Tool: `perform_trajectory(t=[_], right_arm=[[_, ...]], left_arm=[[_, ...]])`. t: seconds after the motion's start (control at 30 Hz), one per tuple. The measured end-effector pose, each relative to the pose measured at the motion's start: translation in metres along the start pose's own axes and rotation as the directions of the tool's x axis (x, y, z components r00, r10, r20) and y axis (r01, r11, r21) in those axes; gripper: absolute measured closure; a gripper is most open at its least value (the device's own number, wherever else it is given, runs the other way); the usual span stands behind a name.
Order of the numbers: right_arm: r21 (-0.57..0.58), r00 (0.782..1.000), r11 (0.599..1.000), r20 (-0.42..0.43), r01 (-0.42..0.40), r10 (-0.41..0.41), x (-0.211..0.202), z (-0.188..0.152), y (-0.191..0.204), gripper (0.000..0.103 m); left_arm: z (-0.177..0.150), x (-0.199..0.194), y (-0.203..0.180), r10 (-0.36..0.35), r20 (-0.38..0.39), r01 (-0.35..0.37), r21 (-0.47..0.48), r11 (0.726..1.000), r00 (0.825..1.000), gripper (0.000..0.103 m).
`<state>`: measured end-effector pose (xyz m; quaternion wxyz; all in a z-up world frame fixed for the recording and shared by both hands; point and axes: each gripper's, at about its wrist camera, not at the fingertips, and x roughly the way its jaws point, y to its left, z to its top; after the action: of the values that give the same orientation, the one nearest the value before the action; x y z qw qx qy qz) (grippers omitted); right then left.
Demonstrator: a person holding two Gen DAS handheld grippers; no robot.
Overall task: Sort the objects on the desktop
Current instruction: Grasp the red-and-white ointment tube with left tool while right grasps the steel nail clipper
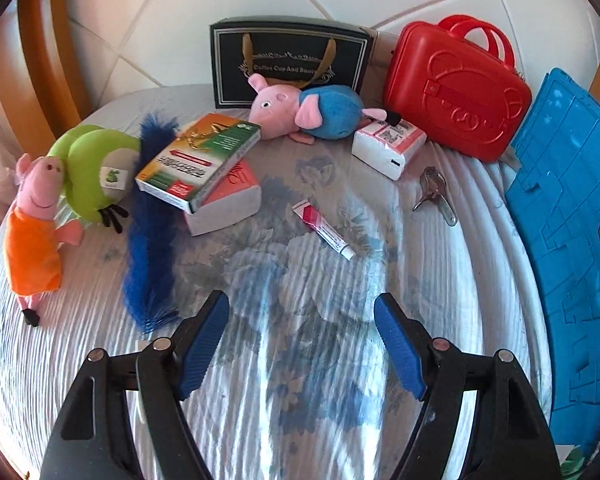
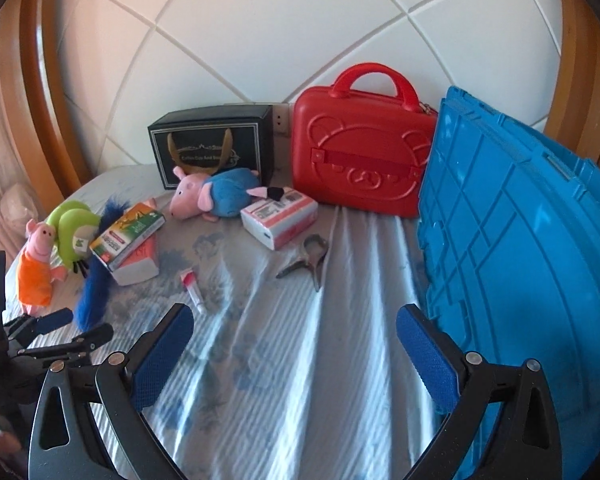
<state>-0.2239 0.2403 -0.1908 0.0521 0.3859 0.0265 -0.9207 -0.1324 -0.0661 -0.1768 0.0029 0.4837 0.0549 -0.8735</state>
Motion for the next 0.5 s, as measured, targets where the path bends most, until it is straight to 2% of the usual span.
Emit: perform_trajectory(t=[0.2,0.23,0.3,0.33,0.4,0.43,0.5], right_arm=[[0.056,0.994,0.998,-0.106,0.0,0.006,0.083,0.004,-0.024,0.0],[0.048,0.993,0.999,-0.118,-0.022,0.028,0.097,0.003,-0.026,0.0],[0.069,0.988,0.997,-0.149,-0.025,0.035,0.127,0.001,-0.03,0.0],[0.081,0.987,0.996,-0.155,-0.03,0.043,0.14,0.001,-0.031,0.0],[0.112,0.987,0.993,-0.15,-0.038,0.055,0.166,0.003,-0.034,0.001],[0.12,0.988,0.992,-0.143,-0.04,0.057,0.176,0.005,-0.034,0.004],[0.122,0.987,0.991,-0.148,-0.048,0.066,0.198,0.011,-0.031,0.03]], left_arm=[[0.03,0.087,-0.022,-0.027,-0.095,0.028,0.007,1.0,0.995,0.028],[0.034,0.101,-0.024,-0.028,-0.102,0.029,-0.001,1.0,0.994,0.028],[0.038,0.124,-0.026,0.007,-0.1,-0.01,-0.026,1.0,0.995,0.029],[0.04,0.133,-0.025,0.026,-0.098,-0.03,-0.043,0.999,0.995,0.035],[0.041,0.148,-0.022,0.007,-0.101,-0.014,-0.069,0.997,0.995,0.046],[0.039,0.156,-0.022,0.007,-0.113,-0.015,-0.073,0.997,0.994,0.054],[0.037,0.157,-0.025,0.05,-0.074,-0.054,-0.049,0.997,0.996,0.058]])
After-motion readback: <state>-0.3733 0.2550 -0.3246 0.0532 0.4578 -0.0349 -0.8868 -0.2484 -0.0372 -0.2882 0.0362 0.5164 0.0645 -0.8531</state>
